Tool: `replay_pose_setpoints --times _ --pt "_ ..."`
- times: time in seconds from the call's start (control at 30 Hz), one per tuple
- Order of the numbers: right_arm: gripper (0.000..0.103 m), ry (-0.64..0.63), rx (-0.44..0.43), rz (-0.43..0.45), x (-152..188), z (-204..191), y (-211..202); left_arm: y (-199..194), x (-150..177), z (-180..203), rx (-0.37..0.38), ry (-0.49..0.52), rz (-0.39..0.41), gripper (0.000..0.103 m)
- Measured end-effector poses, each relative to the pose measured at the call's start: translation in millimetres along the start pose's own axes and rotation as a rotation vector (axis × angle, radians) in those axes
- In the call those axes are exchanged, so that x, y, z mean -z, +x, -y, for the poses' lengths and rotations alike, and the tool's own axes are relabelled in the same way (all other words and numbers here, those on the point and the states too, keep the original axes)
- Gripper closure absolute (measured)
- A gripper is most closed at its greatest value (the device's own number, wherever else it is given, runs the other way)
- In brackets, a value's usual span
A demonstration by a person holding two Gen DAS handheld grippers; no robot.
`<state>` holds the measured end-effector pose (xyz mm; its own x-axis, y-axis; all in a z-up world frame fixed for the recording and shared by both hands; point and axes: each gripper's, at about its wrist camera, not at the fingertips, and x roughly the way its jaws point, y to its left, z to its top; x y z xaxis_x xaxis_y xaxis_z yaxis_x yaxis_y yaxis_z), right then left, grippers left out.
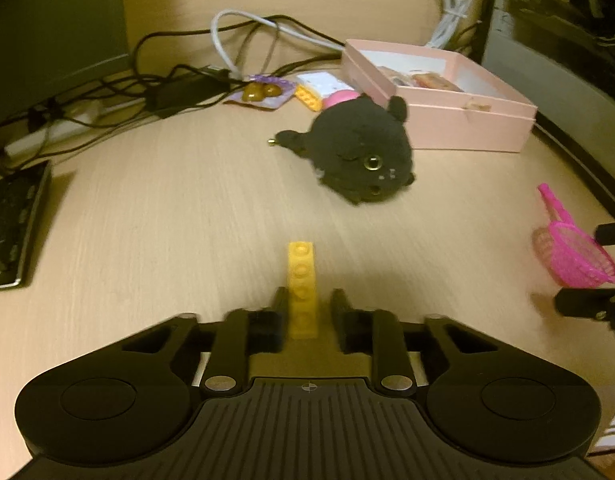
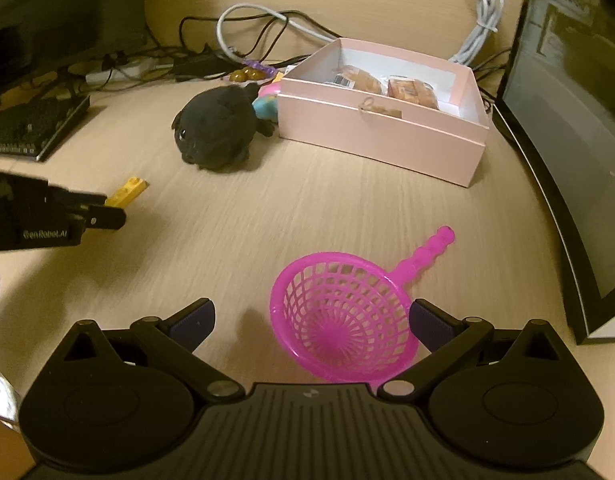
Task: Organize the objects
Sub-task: 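Carry the yellow brick with the left gripper toward the pink box while the right carries the strainer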
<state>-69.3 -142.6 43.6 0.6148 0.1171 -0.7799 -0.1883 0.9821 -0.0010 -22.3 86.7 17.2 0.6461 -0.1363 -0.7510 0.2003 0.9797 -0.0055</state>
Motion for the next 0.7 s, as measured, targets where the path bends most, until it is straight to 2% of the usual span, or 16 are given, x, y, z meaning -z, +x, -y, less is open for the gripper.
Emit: replay_pose_setpoints --times 0.13,0.3,0.33,0.37,0.43,0.53,0.7 --pt "0.000 0.088 -0.004 0.000 -4.6 11.5 0.8 -5.8 5.7 -7.0 0.072 -0.081 -0.001 0.086" --pt "0.001 0.218 0.024 -0.043 -10.0 34.6 19.3 -9.6 9.3 -2.1 0.106 -0.090 -0.007 0.086" --pt "0.006 0.236 0.006 -0.054 -11.7 38.9 21.9 -10.5 9.0 0.0 0.114 -0.088 -0.009 0.086" --pt "0.020 0.240 -0.008 -0.064 -12.8 41.4 23.0 -11.2 8.2 2.4 0.121 -0.083 -0.013 0.086" --pt "0.020 0.215 -0.024 -0.079 -14.8 40.5 21.4 -12.4 5.9 6.3 0.140 -0.074 -0.018 0.086" --pt "0.020 0.118 -0.017 -0.056 -16.3 30.5 9.2 -16.4 -1.6 13.1 0.171 -0.053 -0.014 0.086" --pt "0.020 0.032 -0.025 0.035 -24.2 23.8 -29.7 -27.4 -35.4 23.4 0.240 -0.044 0.051 0.086"
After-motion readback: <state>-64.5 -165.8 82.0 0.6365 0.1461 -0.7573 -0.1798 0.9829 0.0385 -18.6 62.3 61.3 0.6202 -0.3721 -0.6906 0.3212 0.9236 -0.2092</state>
